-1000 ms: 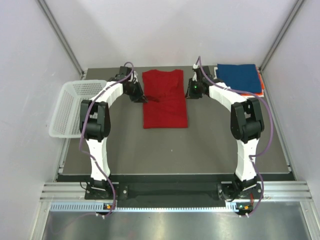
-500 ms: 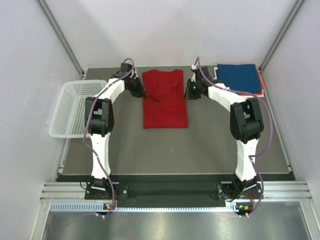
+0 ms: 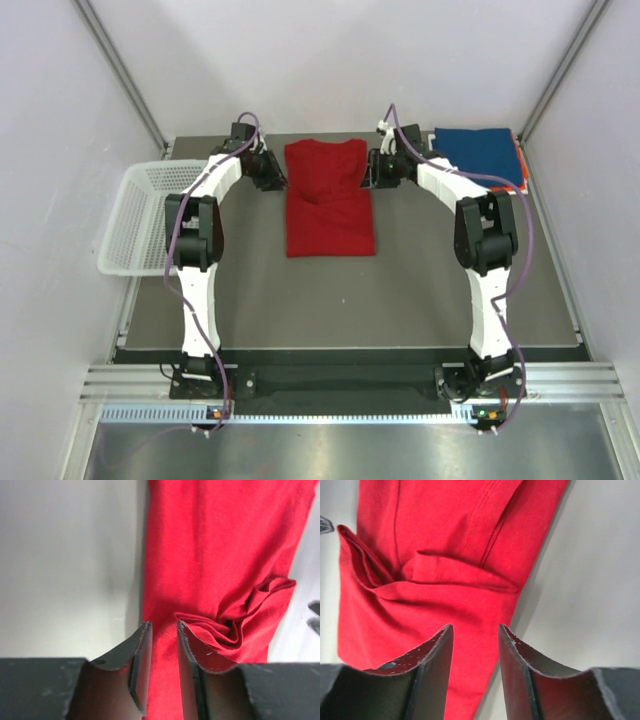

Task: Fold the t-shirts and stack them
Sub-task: Fold the tshirt

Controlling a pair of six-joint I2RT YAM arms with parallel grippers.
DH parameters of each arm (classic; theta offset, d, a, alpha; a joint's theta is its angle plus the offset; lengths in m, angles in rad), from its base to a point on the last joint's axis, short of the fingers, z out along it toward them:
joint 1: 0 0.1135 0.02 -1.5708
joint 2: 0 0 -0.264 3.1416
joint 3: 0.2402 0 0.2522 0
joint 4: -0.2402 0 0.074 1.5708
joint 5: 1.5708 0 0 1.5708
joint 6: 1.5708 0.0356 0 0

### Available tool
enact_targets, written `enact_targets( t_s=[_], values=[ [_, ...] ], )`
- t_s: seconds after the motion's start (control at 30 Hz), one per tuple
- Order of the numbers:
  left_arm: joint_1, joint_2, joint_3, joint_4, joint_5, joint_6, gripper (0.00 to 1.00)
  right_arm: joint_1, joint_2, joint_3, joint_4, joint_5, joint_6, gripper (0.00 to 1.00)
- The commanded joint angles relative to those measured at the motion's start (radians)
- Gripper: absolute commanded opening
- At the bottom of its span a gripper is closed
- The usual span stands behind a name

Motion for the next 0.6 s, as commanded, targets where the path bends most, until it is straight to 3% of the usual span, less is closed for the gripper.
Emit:
enact_targets(
  t_s=[0.0, 0.27, 0.57],
  values=[
    [0.001, -0.008, 0.001, 0.032, 0.065, 0.054, 0.32, -0.022, 0.052, 0.087, 0.003, -0.072, -0.078, 0.41],
    [0.012, 0.007, -0.002, 0.065, 0.168, 0.091, 0.37, -0.025, 0.110, 0.123, 0.008, -0.090, -0.113, 0.41],
    [0.014, 0.033, 0.002, 0.062, 0.153, 0.117, 0.40, -0.025, 0.146, 0.135, 0.025, -0.090, -0.102, 0.41]
  ],
)
